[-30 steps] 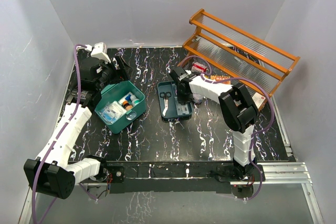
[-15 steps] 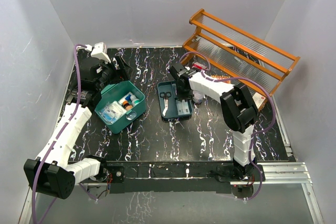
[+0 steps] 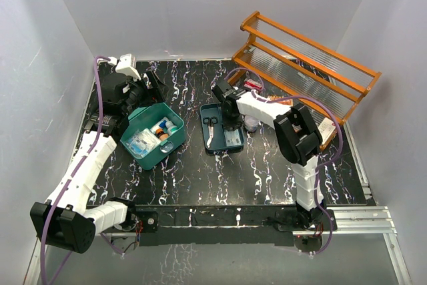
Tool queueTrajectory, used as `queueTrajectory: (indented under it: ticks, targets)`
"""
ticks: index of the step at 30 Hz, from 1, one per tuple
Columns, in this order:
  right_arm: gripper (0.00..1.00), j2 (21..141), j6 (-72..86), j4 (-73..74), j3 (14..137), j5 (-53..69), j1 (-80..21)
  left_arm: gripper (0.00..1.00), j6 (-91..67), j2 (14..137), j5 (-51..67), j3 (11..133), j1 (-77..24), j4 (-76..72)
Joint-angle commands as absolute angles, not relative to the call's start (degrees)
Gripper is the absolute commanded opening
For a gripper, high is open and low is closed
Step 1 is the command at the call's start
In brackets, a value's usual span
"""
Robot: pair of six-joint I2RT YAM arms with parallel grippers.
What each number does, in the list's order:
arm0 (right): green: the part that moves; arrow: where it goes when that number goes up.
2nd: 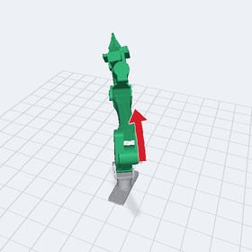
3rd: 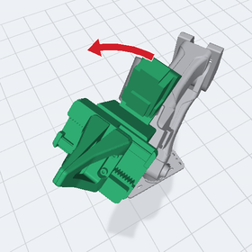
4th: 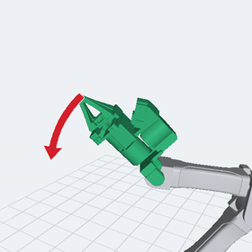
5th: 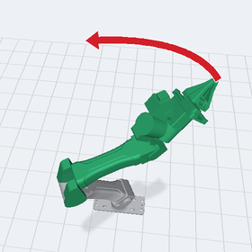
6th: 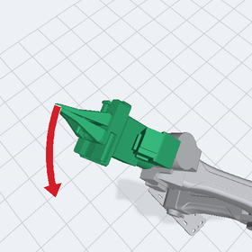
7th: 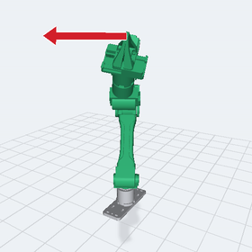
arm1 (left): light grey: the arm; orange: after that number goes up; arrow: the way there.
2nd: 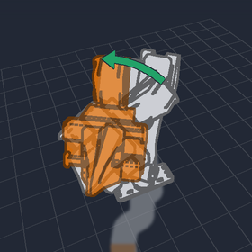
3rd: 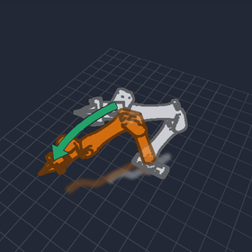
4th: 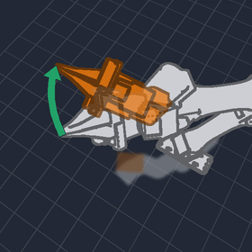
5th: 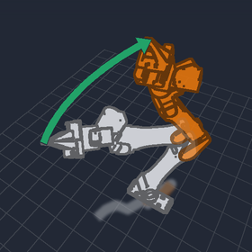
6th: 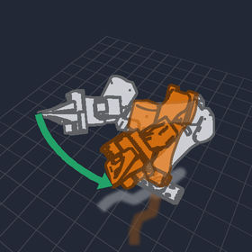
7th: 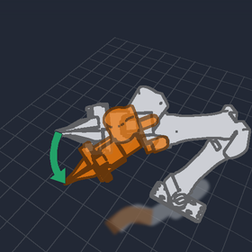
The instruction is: Organize the medicine kit
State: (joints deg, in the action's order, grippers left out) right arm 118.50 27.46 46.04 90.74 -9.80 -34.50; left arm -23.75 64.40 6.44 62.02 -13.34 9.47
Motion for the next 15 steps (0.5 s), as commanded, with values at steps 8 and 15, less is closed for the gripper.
queueTrajectory:
  ticks: [8,15]
  targets:
    - [0.22,119.3,28.8,43.9,91.3,-8.4,-34.8,0.78,-22.8,63.5,5.7,64.0,-13.4,10.0]
    - [0.23,115.6,29.7,46.1,95.7,-8.6,-34.9,0.78,-22.8,62.9,4.8,63.4,-13.4,11.2]
